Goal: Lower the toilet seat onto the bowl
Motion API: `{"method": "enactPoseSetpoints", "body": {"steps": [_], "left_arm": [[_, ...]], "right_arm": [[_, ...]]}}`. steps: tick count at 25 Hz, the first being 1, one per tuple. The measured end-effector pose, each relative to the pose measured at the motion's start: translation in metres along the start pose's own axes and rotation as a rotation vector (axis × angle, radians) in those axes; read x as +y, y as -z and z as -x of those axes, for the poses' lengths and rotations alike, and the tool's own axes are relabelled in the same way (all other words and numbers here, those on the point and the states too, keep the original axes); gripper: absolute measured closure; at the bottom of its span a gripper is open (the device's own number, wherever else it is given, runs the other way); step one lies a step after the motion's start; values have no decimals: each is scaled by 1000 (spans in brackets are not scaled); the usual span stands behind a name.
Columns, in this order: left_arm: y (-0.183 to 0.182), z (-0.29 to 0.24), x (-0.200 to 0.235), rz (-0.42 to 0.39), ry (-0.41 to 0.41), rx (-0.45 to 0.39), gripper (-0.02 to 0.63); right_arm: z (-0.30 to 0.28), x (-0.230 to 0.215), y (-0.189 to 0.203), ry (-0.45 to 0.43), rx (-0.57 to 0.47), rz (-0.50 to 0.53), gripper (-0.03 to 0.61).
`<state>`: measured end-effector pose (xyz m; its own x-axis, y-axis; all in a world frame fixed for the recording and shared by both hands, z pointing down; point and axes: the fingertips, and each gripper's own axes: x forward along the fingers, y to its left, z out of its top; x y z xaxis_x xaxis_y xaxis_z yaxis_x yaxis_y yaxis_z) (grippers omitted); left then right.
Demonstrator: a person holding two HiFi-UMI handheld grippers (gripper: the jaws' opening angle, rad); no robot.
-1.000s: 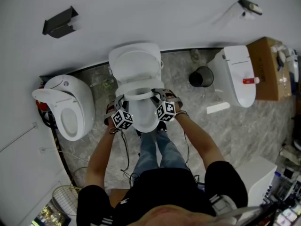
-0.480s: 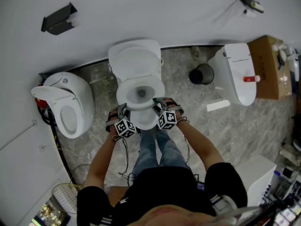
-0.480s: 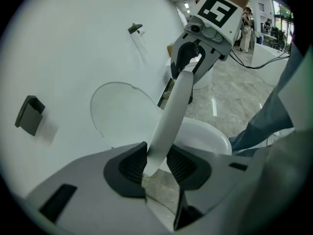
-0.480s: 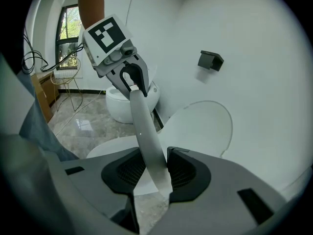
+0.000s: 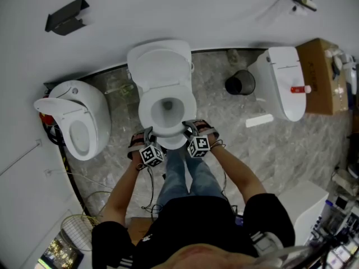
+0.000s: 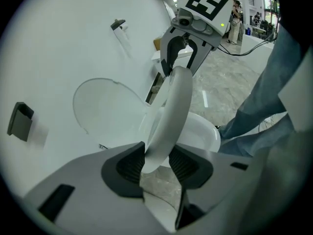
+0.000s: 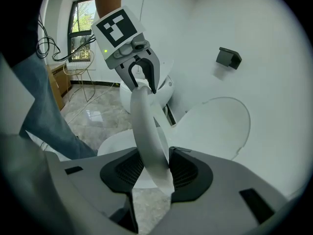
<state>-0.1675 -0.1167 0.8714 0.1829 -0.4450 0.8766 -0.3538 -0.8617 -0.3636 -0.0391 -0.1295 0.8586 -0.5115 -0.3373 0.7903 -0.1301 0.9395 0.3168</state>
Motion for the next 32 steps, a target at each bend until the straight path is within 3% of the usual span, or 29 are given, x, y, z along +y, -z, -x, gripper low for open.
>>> {"method": "enactPoseSetpoints", "body": {"steps": [11, 16, 25, 28, 30, 32], "left_arm": [[16, -14, -50, -86, 63, 32, 440], [19, -19, -65, -137, 86, 44, 433], [29, -32, -87, -194, 128, 51, 417], [33, -35, -95, -210, 144, 60, 411], [36, -38, -101, -220, 151, 68, 407], [39, -42, -106, -230, 158, 77, 402]], "right_arm": [[-18, 58, 23, -109, 60, 71, 383], [-24, 77, 33, -119, 93, 119, 375], [-20, 90, 35, -64, 149, 104, 367], [-5, 99, 48, -30, 167, -7, 370], [5, 104, 59, -21, 169, -210, 371], [14, 107, 73, -22, 167, -493, 376]]}}
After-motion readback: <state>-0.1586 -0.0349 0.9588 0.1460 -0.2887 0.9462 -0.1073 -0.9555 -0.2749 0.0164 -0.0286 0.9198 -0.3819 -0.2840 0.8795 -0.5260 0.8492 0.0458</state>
